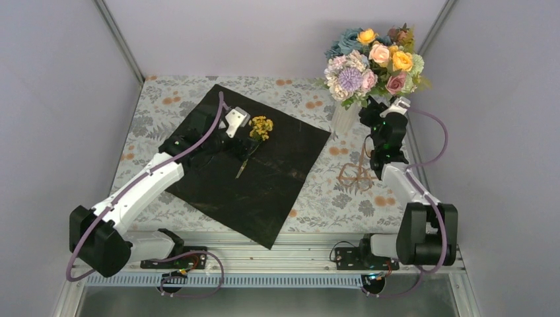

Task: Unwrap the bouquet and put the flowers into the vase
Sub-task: Insert the fake flower into the vase, then pick up the fake flower from the wrapping paper.

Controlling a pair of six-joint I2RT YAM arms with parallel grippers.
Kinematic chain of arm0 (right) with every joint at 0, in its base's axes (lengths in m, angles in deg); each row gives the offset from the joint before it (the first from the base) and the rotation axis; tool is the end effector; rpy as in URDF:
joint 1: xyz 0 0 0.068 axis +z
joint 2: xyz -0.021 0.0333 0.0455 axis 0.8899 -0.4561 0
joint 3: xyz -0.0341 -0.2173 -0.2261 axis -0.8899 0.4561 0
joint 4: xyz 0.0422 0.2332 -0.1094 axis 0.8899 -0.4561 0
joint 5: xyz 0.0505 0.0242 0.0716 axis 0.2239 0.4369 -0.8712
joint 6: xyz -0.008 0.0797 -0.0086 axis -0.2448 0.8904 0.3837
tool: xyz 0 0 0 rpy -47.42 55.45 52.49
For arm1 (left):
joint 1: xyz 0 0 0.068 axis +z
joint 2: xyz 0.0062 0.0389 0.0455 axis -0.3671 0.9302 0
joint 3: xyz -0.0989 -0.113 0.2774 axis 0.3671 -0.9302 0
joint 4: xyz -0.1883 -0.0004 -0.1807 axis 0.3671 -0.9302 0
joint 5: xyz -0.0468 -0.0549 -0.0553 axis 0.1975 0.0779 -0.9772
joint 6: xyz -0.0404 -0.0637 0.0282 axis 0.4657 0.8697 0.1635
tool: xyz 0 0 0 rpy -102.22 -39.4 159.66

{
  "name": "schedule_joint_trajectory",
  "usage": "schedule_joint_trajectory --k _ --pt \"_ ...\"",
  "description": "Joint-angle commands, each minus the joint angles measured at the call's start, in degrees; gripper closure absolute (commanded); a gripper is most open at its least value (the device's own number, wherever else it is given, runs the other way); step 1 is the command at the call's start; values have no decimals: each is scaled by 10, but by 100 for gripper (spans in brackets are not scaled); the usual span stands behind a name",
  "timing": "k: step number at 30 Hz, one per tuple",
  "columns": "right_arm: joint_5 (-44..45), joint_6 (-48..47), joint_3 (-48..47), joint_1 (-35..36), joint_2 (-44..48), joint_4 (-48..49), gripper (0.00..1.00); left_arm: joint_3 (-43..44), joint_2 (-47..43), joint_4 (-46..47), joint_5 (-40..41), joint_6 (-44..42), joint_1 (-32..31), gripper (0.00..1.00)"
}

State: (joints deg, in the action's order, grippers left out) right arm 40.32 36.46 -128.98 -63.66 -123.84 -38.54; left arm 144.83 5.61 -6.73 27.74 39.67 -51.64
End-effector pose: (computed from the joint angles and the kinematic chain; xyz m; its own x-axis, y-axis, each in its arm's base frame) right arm 0.3274 -0.0066 0.3143 -0.0398 0.4844 -0.8739 0.0720 0.8738 0.4810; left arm 0.2360 -0.1535 0.3430 -0.4723 0.3210 -0.8209 0.6568 0.7493 -0.0848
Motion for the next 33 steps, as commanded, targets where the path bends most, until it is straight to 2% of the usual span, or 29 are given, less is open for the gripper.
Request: schedule_joint_trajectory --k 1,8,15,20,25,33 --pt "3 48 -4 5 48 -131 43 12 27 -25 65 35 7 0" --pt "-50 59 -5 7 79 -235 39 14 46 -7 85 84 11 0" --pt "-87 57 17 39 159 -326 40 -18 115 45 104 136 13 20" --pt "-105 54 45 78 233 -365 41 -43 182 102 100 152 13 38" --pt "-121 70 61 103 288 -388 42 -45 253 133 91 153 14 47" --pt "-142 47 61 123 317 -399 42 -45 301 159 75 140 15 59"
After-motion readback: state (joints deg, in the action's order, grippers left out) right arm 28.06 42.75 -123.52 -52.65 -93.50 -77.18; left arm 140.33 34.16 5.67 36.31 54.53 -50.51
